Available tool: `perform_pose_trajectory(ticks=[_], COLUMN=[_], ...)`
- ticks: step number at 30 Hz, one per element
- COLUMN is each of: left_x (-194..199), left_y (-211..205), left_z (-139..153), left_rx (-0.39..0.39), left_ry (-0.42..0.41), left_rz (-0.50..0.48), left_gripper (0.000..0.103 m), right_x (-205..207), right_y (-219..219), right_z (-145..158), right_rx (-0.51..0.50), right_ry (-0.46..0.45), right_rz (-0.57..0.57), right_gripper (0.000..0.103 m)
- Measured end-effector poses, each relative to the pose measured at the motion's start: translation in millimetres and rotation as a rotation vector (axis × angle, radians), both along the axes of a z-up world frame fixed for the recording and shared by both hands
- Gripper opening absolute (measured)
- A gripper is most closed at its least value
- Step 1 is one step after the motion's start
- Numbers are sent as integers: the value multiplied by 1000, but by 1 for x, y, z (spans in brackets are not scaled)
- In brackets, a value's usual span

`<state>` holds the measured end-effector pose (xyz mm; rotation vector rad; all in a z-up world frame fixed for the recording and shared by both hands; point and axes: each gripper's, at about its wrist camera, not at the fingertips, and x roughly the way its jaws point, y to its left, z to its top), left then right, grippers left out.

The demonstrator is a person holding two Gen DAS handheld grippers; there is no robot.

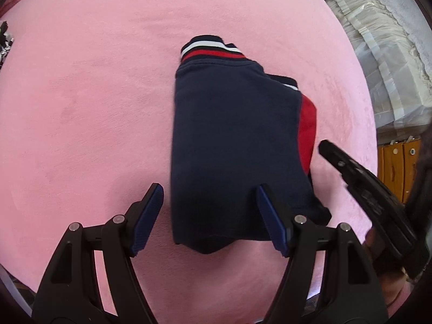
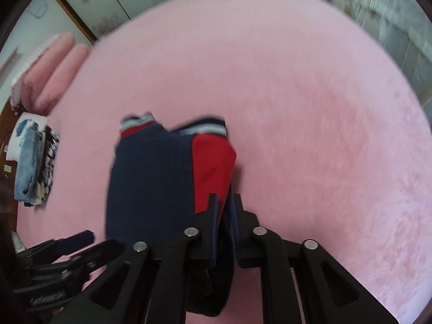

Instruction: Fold large clothes

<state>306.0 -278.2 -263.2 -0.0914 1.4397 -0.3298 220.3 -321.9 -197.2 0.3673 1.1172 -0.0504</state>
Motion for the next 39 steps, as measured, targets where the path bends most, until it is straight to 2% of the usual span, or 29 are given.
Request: perform_pose_trajectory(ticks=[2, 4, 7, 9, 13, 16, 18, 19, 21, 22, 24, 26, 29, 30, 34, 36, 39], left_x=[1, 2, 5, 4, 1, 2, 3, 4, 3, 3, 3, 3, -4, -6, -15, -17, -18], left_y=[1, 3, 8, 9, 8, 9, 12, 11, 12, 13, 16, 20, 20, 20, 18, 25, 31], left_z=[-2, -4, -14, -23, -32, -38, -42, -41, -40, -39, -35, -30, -26, -25, -33, -38, -30], left_rx=[-5, -6, -42, -47, -49, -70, -73, -73, -64, -64, -68, -73, -78, -66, -23, -44, -50], left_ry=[-3, -8, 21, 41, 35, 44, 51, 55, 57, 66, 84, 103, 141, 144, 153, 190, 186], left_rz=[-19, -34, -30, -27, -53, -51, -41, -41, -39, -41, -43, -55, -99, -113, -130, -94, -70], left_gripper=[68, 67, 64, 60, 55, 54, 53, 53, 53, 52, 50, 50, 50, 50, 50, 50, 50], right_x=[-5, -7, -10, -11, -15, -16, -20, -21, -26, -30, -37, -44, -52, -52, -45, -47, -45], right_y=[2, 7, 16, 19, 10, 3, 1, 3, 5, 3, -6, -14, -10, -4, 21, 28, 38], right_z=[8, 7, -12, -32, -42, -44, -42, -43, -38, -35, -25, -15, -10, -11, -35, -38, -29], right_rx=[82, 144, 171, 174, 214, 201, 150, 117, -17, -46, -5, 85, 208, 215, 127, 54, -77], right_ry=[-37, -34, 32, 83, 88, 111, 116, 118, 140, 143, 131, 93, 60, 63, 179, 188, 159], right_rz=[51, 137, 224, 228, 163, 123, 131, 143, 154, 157, 129, 93, 116, 132, 198, 231, 278], right_gripper=[14, 14, 14, 14, 14, 13, 11, 11, 11, 11, 11, 11, 11, 11, 11, 11, 11])
